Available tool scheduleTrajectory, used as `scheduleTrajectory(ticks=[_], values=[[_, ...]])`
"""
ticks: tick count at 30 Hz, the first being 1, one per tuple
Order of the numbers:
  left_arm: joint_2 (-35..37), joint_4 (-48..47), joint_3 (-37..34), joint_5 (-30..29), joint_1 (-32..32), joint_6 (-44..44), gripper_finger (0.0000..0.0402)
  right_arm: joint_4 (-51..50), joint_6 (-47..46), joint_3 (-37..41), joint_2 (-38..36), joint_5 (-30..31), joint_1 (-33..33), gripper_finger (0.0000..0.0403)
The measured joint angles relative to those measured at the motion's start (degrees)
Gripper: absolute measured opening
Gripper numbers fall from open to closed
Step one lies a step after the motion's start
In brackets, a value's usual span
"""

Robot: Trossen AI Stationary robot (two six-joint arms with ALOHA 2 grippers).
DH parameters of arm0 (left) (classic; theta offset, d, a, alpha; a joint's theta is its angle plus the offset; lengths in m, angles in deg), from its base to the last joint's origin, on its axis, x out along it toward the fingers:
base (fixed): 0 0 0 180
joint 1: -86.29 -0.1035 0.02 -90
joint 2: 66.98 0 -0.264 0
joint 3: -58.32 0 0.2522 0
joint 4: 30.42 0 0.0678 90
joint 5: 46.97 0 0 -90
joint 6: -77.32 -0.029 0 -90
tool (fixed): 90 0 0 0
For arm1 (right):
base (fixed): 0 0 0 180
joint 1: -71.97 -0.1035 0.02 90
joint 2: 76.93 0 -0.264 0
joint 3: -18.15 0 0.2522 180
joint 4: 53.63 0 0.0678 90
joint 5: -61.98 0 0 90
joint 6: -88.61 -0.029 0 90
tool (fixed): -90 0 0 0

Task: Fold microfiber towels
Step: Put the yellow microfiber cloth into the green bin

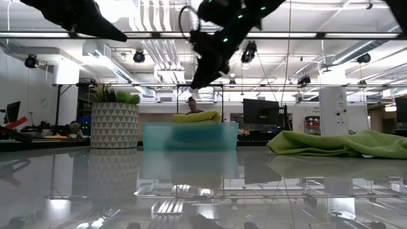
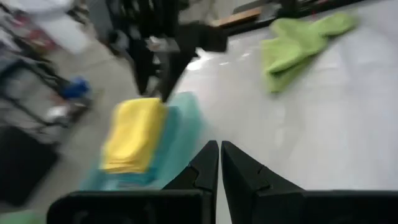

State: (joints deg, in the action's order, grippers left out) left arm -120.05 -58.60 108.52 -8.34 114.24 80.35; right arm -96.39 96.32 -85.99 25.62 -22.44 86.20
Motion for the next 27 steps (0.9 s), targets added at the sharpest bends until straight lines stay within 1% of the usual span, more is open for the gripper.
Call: scheduleTrajectory(ticks=[3, 6, 8, 11, 13, 18, 20, 25, 27], values=[[-1.6, 2.4, 0.0, 6.8, -1.2, 3.8, 0.0005, 4.7, 0.0, 8.5, -5.8, 0.0, -1.4, 0.019], [-3.4, 5.3, 0.1, 11.0, -4.1, 5.4, 0.0005, 13.5, 0.1, 17.4, -11.4, 0.0, -2.3, 0.0183], [-4.1, 5.0, 1.4, 15.4, -8.2, 4.5, 0.0005, 19.8, 0.5, 22.6, -14.6, 0.3, -2.3, 0.0177], [-4.9, 5.5, 4.2, 25.2, -16.7, 2.4, 0.0002, 27.9, 1.5, 29.0, -18.5, 0.4, -1.8, 0.0169], [-6.1, 5.4, 6.0, 31.5, -22.9, 0.4, 0.0001, 31.5, 2.4, 32.6, -20.7, 0.5, -1.4, 0.0164], [-10.5, 5.0, 10.7, 45.3, -37.8, -5.2, 0.0, 38.2, 3.9, 38.8, -24.8, 0.4, 0.1, 0.015], [-13.4, 4.9, 12.5, 49.9, -42.5, -6.9, 0.0, 39.2, 3.9, 40.7, -25.7, 0.4, 0.6, 0.0146], [-22.4, 4.7, 17.7, 55.9, -51.9, -10.8, 0.0, 42.2, 4.2, 43.9, -26.7, 0.4, 1.9, 0.0139], [-26.3, 2.7, 20.8, 57.4, -54.8, -12.9, 0.0, 42.7, 4.7, 44.5, -26.6, 0.4, 2.4, 0.0137]])
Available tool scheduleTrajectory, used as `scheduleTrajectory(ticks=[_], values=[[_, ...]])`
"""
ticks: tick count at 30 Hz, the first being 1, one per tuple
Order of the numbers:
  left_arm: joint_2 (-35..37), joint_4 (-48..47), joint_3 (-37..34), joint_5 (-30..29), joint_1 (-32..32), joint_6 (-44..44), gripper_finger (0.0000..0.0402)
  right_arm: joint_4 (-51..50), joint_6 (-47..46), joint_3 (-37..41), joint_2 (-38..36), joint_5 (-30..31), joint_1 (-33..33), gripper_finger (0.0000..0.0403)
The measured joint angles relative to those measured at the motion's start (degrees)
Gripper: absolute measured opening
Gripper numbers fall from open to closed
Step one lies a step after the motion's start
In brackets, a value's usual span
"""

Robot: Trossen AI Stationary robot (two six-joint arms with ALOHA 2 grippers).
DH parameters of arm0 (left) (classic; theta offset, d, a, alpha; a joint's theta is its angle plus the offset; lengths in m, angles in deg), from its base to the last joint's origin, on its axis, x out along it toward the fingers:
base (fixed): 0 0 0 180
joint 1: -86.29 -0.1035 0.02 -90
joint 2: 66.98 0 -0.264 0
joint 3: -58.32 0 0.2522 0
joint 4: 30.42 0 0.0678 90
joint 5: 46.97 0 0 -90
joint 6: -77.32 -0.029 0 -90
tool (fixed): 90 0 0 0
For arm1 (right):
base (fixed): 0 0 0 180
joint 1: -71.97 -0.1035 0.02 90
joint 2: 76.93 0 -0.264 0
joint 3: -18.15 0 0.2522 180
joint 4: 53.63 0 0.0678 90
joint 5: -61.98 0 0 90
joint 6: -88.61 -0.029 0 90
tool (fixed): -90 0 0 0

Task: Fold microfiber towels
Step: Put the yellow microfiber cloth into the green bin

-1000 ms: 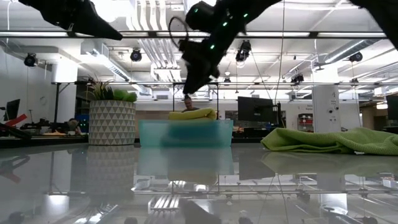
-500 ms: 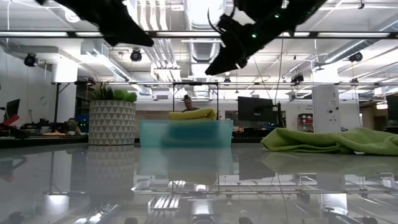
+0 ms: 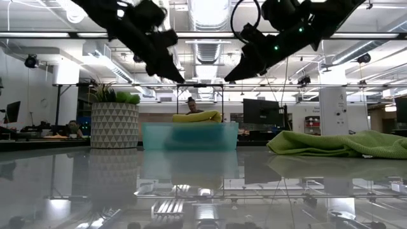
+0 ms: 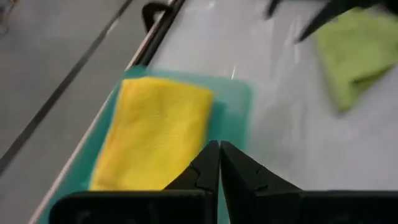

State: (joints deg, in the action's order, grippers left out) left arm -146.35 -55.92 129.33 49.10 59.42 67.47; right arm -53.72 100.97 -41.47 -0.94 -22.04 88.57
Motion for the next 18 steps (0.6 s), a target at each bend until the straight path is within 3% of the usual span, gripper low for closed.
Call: scheduleTrajectory(ticks=[8, 12, 18], values=[[-14.5, -11.8, 14.4, 1.1, -8.4, -9.9, 0.0, 0.4, 0.3, 0.4, 0.9, -0.2, 1.8, 0.0139], [-19.2, -16.8, 19.3, 5.3, -12.0, -11.7, 0.0006, 0.3, 0.3, 0.6, 0.9, -0.6, 2.2, 0.0136], [-22.4, -16.6, 20.4, 6.4, -14.8, -12.9, 0.0073, 0.3, 0.3, 0.9, 0.9, -2.0, 2.2, 0.0135]])
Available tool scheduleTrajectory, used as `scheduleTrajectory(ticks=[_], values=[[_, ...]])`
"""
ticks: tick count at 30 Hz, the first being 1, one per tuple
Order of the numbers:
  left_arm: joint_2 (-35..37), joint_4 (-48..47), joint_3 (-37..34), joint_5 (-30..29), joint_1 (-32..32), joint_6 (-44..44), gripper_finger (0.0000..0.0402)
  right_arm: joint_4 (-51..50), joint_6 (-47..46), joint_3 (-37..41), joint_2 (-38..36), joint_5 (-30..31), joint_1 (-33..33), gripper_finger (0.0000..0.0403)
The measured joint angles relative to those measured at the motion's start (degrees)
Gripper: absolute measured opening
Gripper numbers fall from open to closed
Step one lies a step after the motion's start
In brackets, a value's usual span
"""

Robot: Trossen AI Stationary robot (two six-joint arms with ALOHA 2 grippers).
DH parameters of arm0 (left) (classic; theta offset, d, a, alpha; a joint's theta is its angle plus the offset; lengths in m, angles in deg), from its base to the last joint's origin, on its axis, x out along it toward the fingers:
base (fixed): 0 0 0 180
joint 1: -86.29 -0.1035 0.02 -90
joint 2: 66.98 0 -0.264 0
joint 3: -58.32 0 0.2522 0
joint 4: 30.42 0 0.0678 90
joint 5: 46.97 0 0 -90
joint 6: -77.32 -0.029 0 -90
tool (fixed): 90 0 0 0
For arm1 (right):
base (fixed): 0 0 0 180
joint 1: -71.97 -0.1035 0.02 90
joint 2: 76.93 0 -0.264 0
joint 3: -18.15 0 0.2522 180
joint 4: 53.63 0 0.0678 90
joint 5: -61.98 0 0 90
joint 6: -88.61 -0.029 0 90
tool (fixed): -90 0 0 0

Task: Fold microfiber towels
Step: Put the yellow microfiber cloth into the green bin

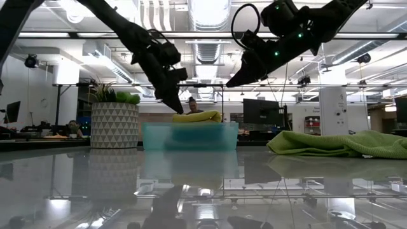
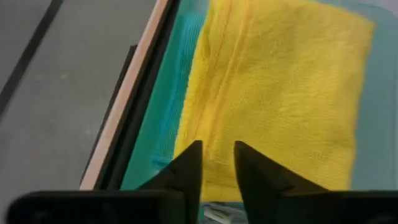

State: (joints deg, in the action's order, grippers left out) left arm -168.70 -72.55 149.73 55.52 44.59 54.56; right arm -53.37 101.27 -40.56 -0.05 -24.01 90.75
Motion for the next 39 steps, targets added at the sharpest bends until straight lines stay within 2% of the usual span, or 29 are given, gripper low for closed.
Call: scheduleTrajectory(ticks=[7, 13, 17, 23, 25, 34, 39], values=[[-3.2, 1.8, -0.1, -0.1, 0.0, 1.4, 0.0159, 0.0, 0.9, 0.1, 0.0, 0.0, 0.1, 0.0134], [-3.9, 2.2, -0.2, -0.5, 0.1, 1.5, 0.0175, 0.0, 0.9, 0.1, 0.0, 0.0, 0.4, 0.0134], [-3.6, 2.0, -0.2, -0.5, 0.2, 1.5, 0.0146, 0.0, 0.9, 0.1, 0.0, 0.0, 0.4, 0.0134], [-3.6, 1.9, -0.6, -0.5, 0.3, 1.4, 0.0033, 0.0, 0.9, 0.1, 0.0, 0.0, 0.4, 0.0134], [-3.4, 1.8, -0.7, -0.6, 0.3, 2.0, 0.001, 0.0, 0.9, 0.1, 0.0, 0.0, 0.4, 0.0134], [1.8, -4.1, -0.8, -4.7, 0.5, 2.6, 0.0012, 0.0, 0.4, 0.1, 0.0, 0.0, 0.4, 0.0134], [2.0, -1.1, -2.4, -4.9, 0.7, 3.0, 0.0012, 0.0, -0.1, 0.1, 0.0, 0.0, 0.4, 0.0134]])
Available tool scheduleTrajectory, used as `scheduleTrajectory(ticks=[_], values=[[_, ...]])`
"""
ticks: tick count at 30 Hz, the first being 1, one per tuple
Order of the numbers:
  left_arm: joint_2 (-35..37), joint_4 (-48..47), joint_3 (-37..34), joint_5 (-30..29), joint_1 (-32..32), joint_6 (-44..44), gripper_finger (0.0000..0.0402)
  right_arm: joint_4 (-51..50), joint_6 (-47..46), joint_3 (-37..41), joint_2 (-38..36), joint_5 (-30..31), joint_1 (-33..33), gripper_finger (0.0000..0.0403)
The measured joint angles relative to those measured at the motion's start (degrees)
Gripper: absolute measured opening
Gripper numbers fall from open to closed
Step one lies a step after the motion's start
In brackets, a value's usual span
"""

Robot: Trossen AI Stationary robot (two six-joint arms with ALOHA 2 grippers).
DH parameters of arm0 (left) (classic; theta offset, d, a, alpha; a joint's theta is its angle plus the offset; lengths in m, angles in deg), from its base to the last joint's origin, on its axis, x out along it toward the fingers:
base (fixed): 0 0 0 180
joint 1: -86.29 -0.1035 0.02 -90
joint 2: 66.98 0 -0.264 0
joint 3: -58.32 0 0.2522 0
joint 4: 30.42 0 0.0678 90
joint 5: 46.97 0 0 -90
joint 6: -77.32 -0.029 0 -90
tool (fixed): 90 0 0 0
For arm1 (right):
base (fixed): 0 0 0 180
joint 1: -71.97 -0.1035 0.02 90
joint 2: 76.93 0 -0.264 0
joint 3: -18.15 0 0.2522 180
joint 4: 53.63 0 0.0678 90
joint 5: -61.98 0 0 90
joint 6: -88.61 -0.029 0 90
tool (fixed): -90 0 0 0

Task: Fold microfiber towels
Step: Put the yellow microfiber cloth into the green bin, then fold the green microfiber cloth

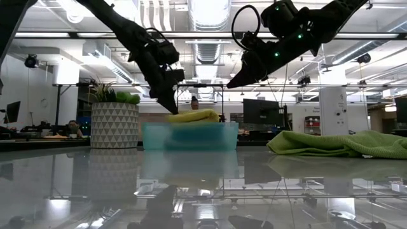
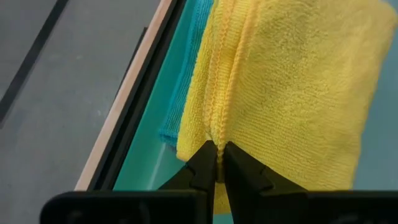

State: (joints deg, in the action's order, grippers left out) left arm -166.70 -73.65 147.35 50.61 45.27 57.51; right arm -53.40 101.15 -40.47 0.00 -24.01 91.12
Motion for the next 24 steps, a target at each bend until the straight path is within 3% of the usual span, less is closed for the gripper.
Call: scheduleTrajectory(ticks=[7, 13, 19, 24], values=[[-2.2, 2.7, -0.4, -2.0, 0.3, 1.4, 0.0017, -0.1, -1.5, 0.0, 0.0, 0.0, 0.0, 0.0134], [-1.3, 3.4, -0.4, -2.0, 0.6, 1.5, 0.0068, 0.0, -1.3, 0.0, 0.0, 0.0, 0.0, 0.0134], [2.8, 2.6, -0.4, -2.1, 2.4, 4.5, 0.0131, 3.6, -1.1, 0.6, 0.0, -2.9, -0.1, 0.0134], [9.1, 2.7, -0.6, -2.0, 8.3, 4.8, 0.0141, 11.0, -2.2, 2.6, 0.0, -7.5, -0.5, 0.0134]])
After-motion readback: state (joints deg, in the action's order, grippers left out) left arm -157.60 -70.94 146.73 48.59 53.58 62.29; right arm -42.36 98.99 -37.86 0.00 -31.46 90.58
